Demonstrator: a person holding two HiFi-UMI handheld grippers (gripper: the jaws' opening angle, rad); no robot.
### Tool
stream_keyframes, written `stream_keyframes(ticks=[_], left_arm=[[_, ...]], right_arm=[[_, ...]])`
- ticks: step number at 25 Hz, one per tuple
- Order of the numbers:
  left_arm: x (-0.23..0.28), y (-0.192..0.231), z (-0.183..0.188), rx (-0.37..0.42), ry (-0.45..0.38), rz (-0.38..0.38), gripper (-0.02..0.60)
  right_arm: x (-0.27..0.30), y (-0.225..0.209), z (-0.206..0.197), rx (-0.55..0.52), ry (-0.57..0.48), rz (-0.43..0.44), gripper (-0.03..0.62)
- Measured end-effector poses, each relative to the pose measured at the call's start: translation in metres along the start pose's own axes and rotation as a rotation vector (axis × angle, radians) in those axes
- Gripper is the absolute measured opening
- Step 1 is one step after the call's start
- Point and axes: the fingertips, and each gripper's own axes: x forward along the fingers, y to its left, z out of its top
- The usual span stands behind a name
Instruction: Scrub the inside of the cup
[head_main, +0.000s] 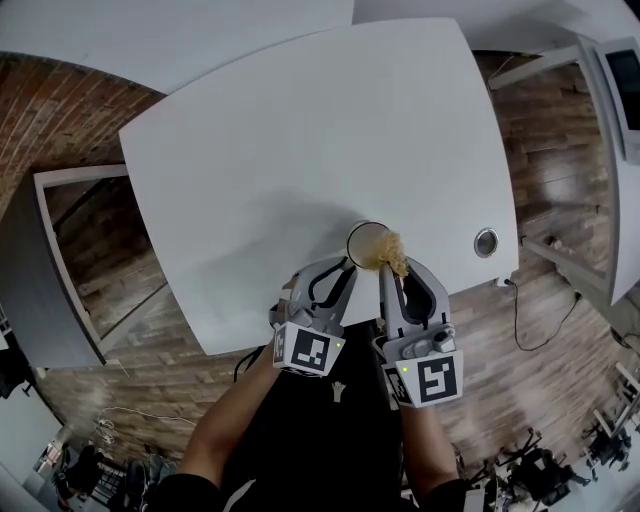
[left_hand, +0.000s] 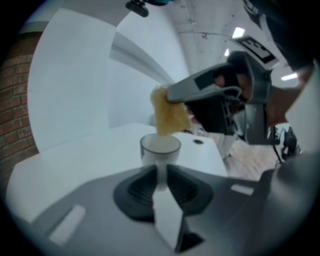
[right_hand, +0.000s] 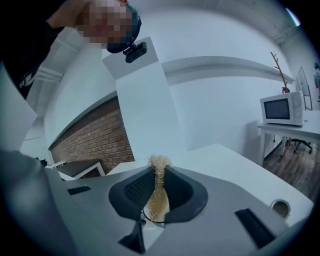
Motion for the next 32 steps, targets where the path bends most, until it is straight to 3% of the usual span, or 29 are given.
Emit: stream_keyframes(ticks=[4, 9, 15, 17, 20, 22, 25, 32], left_arm=[[0.001, 0.002, 0.004, 0.003, 0.006, 0.001, 0.064], [0.001, 0.001, 0.005, 0.012, 0.003, 0.001, 0.064], [-0.001, 0.000, 0.003, 0.004, 0.000, -0.003, 0.064], [-0.001, -0.001, 0.004, 0.005, -0.001, -0.005, 0.064], [0.000, -0.002, 0.004, 0.007, -0.001, -0.009, 0.064], [0.001, -0.002, 0.004, 0.007, 0.000, -0.013, 0.064], [0.000, -0.003, 0.004, 0.007, 0.000, -0.017, 0.064], [0.000, -0.003, 0.004, 0.001, 0.006, -0.012, 0.064]], right_arm=[[0.020, 0.006, -0.016, -0.043, 0.059, 0.024, 0.046], [0.028, 0.007, -0.041, -0.138, 0.222, 0.018, 0.046], [0.038, 0.008, -0.043, -0.211, 0.294, 0.054, 0.049], [0.037, 0.007, -0.038, -0.236, 0.319, 0.056, 0.134], [0.038, 0.003, -0.031, -0.262, 0.346, 0.052, 0.138], [0.041, 0.000, -0.028, -0.277, 0.360, 0.052, 0.137], [0.043, 0.001, -0.030, -0.304, 0.389, 0.061, 0.055], [0.033, 0.004, -0.052, -0.295, 0.479, 0.059, 0.041]])
